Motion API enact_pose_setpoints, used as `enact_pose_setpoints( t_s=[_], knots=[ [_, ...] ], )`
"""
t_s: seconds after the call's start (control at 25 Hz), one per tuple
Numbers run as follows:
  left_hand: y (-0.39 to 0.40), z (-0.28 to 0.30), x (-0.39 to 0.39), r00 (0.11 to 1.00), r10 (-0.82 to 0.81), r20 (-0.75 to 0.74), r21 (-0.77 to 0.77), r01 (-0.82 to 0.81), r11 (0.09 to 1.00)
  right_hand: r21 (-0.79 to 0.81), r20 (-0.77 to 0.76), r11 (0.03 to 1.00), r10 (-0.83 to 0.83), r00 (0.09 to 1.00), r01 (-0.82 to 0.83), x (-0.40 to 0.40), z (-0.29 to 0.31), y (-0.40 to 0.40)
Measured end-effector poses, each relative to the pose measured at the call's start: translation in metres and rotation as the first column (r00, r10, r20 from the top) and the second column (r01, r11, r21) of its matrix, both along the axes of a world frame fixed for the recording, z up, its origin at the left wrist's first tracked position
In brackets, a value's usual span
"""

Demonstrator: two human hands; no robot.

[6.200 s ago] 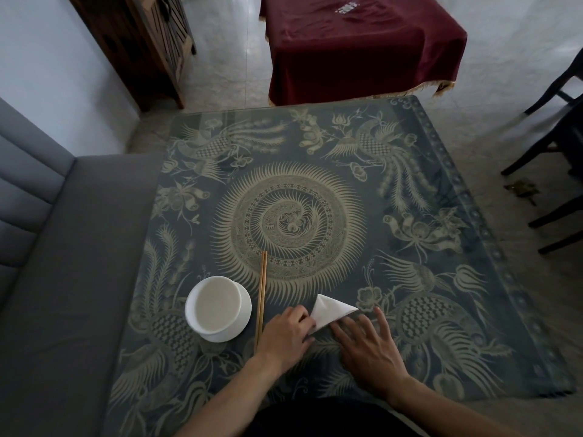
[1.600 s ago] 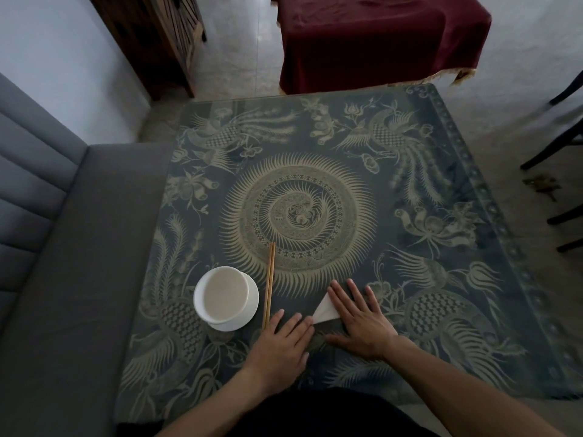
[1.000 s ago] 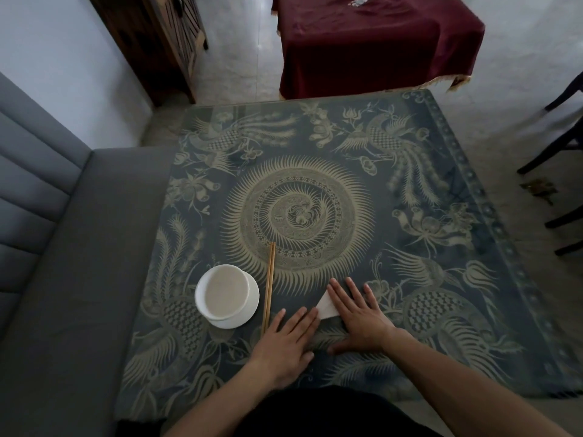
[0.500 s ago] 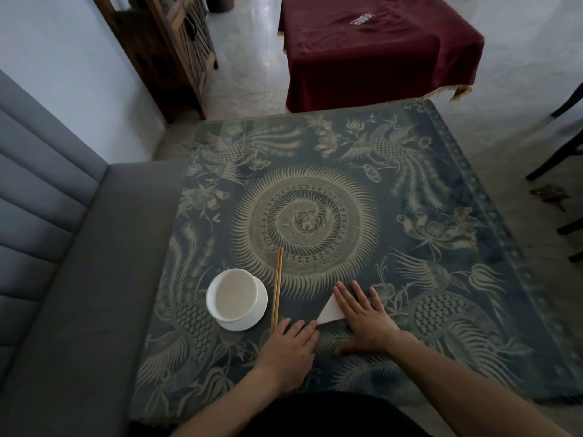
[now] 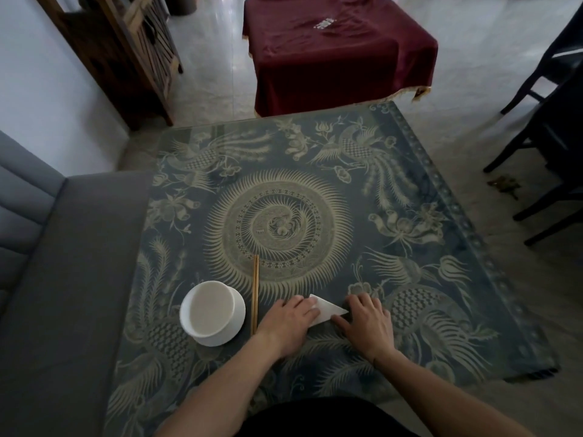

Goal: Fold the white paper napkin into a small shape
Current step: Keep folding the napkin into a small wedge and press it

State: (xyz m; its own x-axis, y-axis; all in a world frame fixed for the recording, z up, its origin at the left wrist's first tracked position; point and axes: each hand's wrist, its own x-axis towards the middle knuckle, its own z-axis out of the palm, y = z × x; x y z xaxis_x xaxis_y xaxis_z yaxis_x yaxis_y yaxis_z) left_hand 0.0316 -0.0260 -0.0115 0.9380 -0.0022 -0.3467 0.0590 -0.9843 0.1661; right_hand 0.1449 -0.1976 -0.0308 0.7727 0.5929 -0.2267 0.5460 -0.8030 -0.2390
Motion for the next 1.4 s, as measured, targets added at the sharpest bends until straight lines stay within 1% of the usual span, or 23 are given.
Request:
enact_pose_setpoints(
  t_s=[0.08,0.24,0.4,0.56,0.64,0.72,0.88,1.08,1.2,1.32,1.4],
  knots=[
    [-0.001,-0.003,0.0,0.999,0.002,-0.042,-0.005,-0.003,1.0,-0.034,-0.039,0.999,-0.036,0.999,0.035,-0.002,0.002,0.01],
    [-0.006,-0.011,-0.011,0.997,0.077,-0.03,-0.042,-0.078,0.996,-0.089,-0.096,0.994,-0.077,0.992,0.068,-0.003,0.007,0.027],
    [-0.011,-0.02,-0.02,0.995,0.1,0.027,-0.063,-0.098,0.993,-0.032,-0.185,0.998,-0.064,0.981,0.059,-0.002,0.01,0.038],
    [-0.01,-0.026,-0.025,0.994,0.098,0.054,-0.046,-0.095,0.994,-0.077,-0.251,0.996,-0.057,0.966,0.039,0.001,0.01,0.042],
    [-0.01,-0.026,-0.028,0.995,0.091,0.052,-0.045,-0.088,0.995,-0.052,-0.333,0.995,-0.092,0.938,0.079,0.005,0.009,0.041],
    [-0.009,-0.027,-0.032,0.997,0.054,0.053,-0.038,-0.052,0.998,-0.025,-0.378,0.992,-0.127,0.917,0.127,0.01,0.011,0.039],
    [-0.008,-0.025,-0.035,0.998,0.011,0.062,-0.026,-0.01,1.0,0.07,-0.308,0.984,-0.134,0.942,0.163,0.017,0.016,0.038],
    [-0.008,-0.022,-0.033,0.996,0.006,0.085,-0.054,-0.002,0.999,0.19,-0.2,0.979,-0.036,0.979,0.074,0.018,0.018,0.039],
    [-0.011,-0.019,-0.029,0.996,0.0,0.094,-0.054,0.005,0.999,0.216,-0.131,0.976,0.004,0.991,0.024,0.023,0.019,0.041],
    [-0.016,-0.017,-0.024,0.996,0.005,0.085,-0.075,0.002,0.997,0.24,-0.133,0.971,0.011,0.991,0.021,0.026,0.019,0.042],
    [-0.017,-0.018,-0.026,0.997,0.02,0.081,-0.083,-0.013,0.996,0.261,-0.15,0.965,0.053,0.987,-0.012,0.023,0.019,0.041]
  ],
)
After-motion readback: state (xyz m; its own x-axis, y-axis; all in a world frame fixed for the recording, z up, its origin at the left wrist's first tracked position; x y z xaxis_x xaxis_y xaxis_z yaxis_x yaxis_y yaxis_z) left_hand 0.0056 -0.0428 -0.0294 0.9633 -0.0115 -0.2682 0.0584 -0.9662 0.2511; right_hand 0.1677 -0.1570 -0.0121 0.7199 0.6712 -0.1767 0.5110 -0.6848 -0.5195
